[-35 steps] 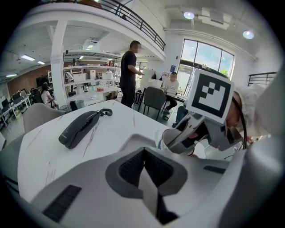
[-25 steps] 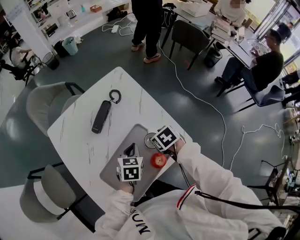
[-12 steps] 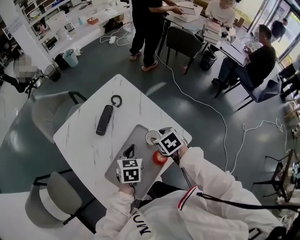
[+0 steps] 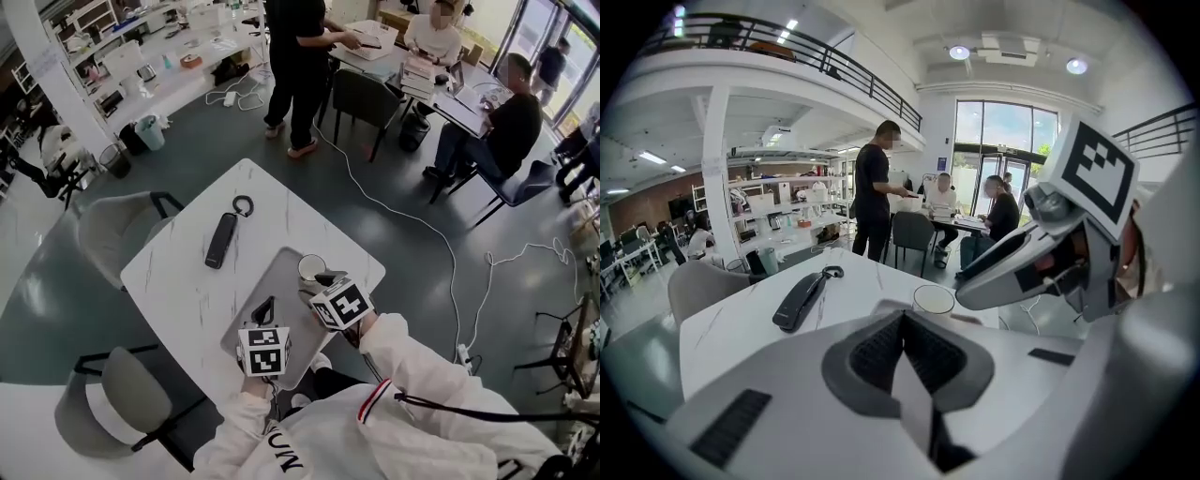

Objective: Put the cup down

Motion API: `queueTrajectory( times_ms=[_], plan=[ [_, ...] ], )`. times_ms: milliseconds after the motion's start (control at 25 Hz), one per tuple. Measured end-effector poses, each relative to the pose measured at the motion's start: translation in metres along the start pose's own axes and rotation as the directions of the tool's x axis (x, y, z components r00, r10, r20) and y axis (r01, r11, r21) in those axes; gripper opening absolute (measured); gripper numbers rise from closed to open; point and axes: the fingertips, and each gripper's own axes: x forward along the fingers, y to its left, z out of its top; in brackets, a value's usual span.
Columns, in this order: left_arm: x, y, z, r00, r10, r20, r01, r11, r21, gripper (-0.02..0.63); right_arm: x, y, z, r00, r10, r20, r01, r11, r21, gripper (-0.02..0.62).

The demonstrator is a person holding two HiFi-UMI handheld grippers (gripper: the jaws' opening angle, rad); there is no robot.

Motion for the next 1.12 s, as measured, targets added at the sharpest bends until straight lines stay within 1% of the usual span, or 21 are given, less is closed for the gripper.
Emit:
queueTrajectory(
  times_ms=[120,160,280,320,360,520,600,760,880,1120],
  plan=[
    [-0.018,-0.003,0.000,1.000,-0.003,0.025,0.003,1.000,0.005,0.011,-0.010,0.017,-0.003,0.999,0.001,0.032,-0.002,1.000,0.006,0.213],
    [-0.025,-0.005,0.001,0.999,-0.003,0.032,0.002,1.000,0.007,0.011,-0.015,0.022,-0.004,0.999,0.000,0.045,0.000,1.000,0.008,0.195],
    [-0.044,-0.007,0.001,0.998,-0.001,0.055,0.001,1.000,0.013,0.011,-0.029,0.036,-0.003,0.996,-0.006,0.089,0.004,1.000,0.019,0.192],
    [-0.050,-0.008,0.000,0.998,-0.001,0.061,0.000,1.000,0.014,0.011,-0.034,0.040,-0.003,0.994,-0.009,0.105,0.007,1.000,0.024,0.167],
    [-0.057,-0.008,-0.001,0.998,0.000,0.067,-0.001,1.000,0.015,0.011,-0.038,0.045,-0.003,0.993,-0.012,0.120,0.008,1.000,0.028,0.158],
    [-0.082,-0.010,-0.009,0.996,-0.002,0.093,0.001,1.000,0.018,0.011,-0.051,0.067,-0.010,0.985,-0.007,0.170,-0.003,0.998,0.055,0.158],
    [-0.094,-0.013,-0.012,0.995,-0.004,0.102,0.002,1.000,0.019,0.011,-0.059,0.076,-0.015,0.982,-0.013,0.188,0.000,0.998,0.068,0.106],
    [-0.119,-0.017,-0.021,0.993,-0.002,0.119,-0.001,1.000,0.026,0.011,-0.073,0.093,-0.026,0.975,-0.038,0.217,0.023,0.997,0.075,0.039],
    [-0.137,-0.021,-0.031,0.991,-0.001,0.131,-0.002,1.000,0.026,0.011,-0.080,0.108,-0.039,0.970,-0.043,0.238,0.025,0.997,0.078,0.006],
    [-0.176,-0.031,-0.053,0.990,-0.002,0.142,-0.001,1.000,0.020,0.011,-0.104,0.143,-0.059,0.958,-0.032,0.284,0.004,0.995,0.098,0.006]
  ],
)
